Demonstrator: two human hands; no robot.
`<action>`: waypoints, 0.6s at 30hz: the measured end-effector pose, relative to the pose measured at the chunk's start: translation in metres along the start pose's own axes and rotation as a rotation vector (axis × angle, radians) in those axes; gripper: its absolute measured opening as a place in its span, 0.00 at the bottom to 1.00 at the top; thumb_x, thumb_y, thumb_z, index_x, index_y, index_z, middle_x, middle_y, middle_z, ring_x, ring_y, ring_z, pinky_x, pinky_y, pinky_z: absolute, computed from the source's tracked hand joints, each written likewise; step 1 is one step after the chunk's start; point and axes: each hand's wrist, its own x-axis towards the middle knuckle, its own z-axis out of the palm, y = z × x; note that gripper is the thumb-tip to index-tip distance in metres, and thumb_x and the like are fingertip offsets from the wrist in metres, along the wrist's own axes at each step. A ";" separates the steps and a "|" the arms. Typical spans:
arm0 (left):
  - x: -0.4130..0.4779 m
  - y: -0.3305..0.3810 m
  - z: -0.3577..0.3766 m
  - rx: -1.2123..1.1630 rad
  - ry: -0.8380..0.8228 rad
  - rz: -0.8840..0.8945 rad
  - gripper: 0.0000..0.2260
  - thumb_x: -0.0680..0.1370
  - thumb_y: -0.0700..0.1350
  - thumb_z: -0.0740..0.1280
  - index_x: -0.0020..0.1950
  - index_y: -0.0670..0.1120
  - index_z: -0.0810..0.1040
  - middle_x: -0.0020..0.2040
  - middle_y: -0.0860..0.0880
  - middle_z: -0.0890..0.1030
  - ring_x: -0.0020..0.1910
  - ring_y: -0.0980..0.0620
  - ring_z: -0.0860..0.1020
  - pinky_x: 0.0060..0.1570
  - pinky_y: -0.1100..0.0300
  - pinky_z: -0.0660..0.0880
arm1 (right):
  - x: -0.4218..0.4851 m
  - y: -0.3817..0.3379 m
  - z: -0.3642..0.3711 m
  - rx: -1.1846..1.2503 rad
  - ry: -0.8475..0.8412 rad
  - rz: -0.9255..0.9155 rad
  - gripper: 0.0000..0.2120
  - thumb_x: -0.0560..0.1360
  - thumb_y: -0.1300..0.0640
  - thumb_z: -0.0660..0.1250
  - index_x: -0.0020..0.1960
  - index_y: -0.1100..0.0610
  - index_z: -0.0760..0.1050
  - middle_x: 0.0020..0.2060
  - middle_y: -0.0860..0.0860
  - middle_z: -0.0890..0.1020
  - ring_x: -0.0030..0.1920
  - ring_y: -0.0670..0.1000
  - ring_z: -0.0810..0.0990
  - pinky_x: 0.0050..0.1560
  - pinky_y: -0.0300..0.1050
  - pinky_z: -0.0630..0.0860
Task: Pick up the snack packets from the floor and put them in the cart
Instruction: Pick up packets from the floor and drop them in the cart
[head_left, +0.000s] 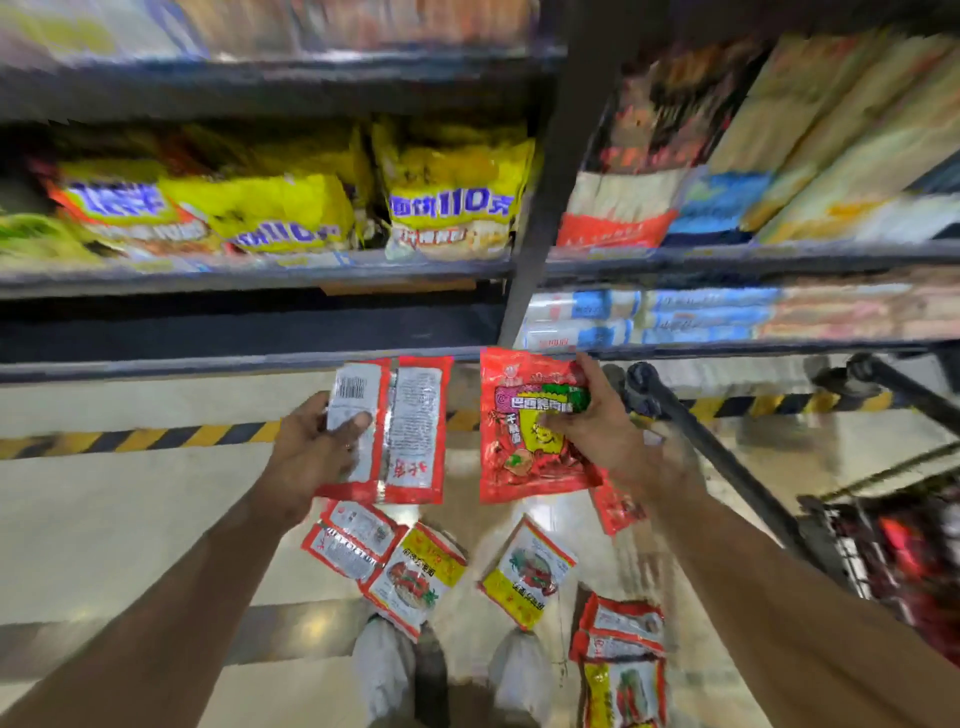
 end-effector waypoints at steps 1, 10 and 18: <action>-0.020 0.027 -0.004 0.000 0.009 0.002 0.10 0.81 0.42 0.71 0.62 0.46 0.80 0.50 0.49 0.88 0.45 0.45 0.88 0.38 0.52 0.85 | -0.018 -0.031 -0.006 0.006 -0.011 -0.035 0.43 0.71 0.80 0.71 0.77 0.52 0.61 0.55 0.50 0.79 0.41 0.34 0.83 0.40 0.32 0.80; -0.223 0.253 -0.024 -0.180 0.168 0.142 0.10 0.81 0.41 0.71 0.62 0.47 0.82 0.51 0.42 0.88 0.40 0.44 0.85 0.40 0.50 0.81 | -0.208 -0.297 -0.070 0.012 0.044 -0.284 0.48 0.68 0.54 0.83 0.80 0.45 0.60 0.72 0.55 0.75 0.64 0.53 0.81 0.57 0.46 0.82; -0.420 0.365 -0.044 -0.243 0.130 0.379 0.10 0.80 0.42 0.73 0.60 0.53 0.84 0.55 0.44 0.87 0.53 0.36 0.86 0.53 0.32 0.81 | -0.426 -0.423 -0.136 0.137 0.211 -0.412 0.51 0.73 0.67 0.77 0.83 0.42 0.52 0.73 0.44 0.72 0.59 0.30 0.78 0.55 0.31 0.76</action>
